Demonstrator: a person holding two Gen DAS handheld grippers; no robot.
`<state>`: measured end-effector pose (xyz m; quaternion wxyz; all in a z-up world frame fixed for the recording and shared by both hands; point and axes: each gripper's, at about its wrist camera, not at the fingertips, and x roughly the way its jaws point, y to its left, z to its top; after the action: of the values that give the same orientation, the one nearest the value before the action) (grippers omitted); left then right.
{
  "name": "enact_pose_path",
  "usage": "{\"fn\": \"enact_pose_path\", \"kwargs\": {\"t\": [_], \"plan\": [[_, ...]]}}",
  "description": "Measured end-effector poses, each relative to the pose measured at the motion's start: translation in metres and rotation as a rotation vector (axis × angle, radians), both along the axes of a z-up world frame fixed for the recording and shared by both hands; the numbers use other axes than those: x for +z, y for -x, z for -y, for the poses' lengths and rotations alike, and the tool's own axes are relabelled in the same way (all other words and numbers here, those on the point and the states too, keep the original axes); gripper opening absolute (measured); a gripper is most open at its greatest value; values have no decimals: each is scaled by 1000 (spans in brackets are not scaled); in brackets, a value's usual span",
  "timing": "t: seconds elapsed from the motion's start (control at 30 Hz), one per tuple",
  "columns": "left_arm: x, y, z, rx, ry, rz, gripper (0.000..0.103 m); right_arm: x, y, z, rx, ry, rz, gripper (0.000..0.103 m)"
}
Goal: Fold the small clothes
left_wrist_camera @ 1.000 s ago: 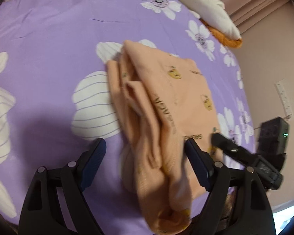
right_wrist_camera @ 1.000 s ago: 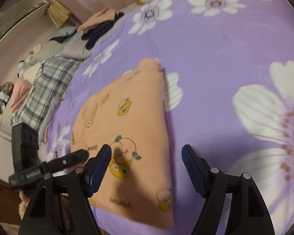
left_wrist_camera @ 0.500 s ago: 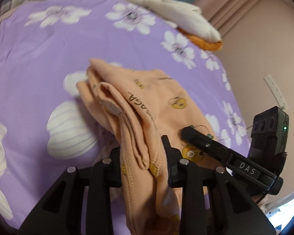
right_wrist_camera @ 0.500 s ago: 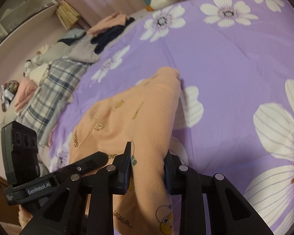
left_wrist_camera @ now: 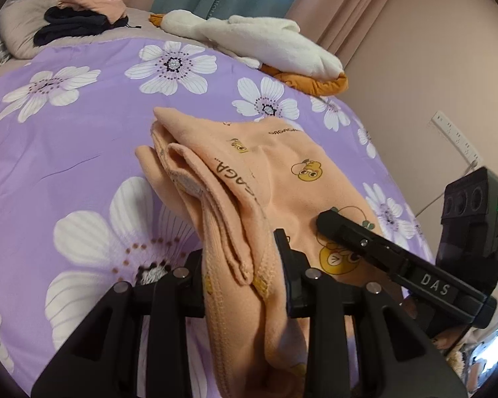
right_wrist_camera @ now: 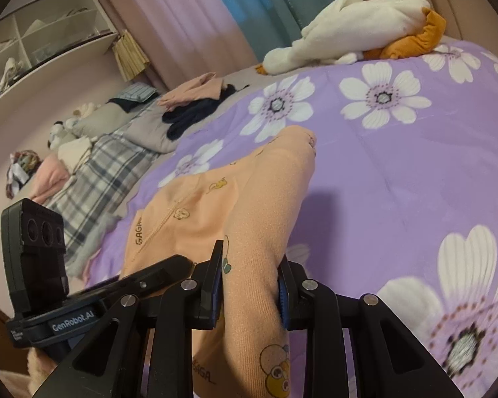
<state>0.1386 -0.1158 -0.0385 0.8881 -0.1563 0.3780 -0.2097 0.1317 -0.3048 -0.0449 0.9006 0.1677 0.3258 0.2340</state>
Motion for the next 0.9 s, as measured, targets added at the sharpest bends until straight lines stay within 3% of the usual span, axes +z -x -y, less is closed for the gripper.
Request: {"fn": "enact_pose_path", "kwargs": {"t": [0.27, 0.43, 0.6, 0.7, 0.83, 0.9], "plan": [[-44, -40, 23, 9, -58, -93, 31, -32, -29, 13, -39, 37, -50, 28], [-60, -47, 31, 28, -108, -137, 34, -53, -36, 19, -57, 34, -116, 28], [-72, -48, 31, 56, -109, -179, 41, -62, -37, 23, -77, 45, -164, 28], [-75, -47, 30, 81, -101, -193, 49, -68, -39, 25, -90, 45, -194, 29], [-68, -37, 30, 139, -160, -164, 77, -69, -36, 30, -102, 27, -204, 35], [-60, -29, 27, 151, -171, -140, 80, -68, -34, 31, -116, 28, -208, 40]]}}
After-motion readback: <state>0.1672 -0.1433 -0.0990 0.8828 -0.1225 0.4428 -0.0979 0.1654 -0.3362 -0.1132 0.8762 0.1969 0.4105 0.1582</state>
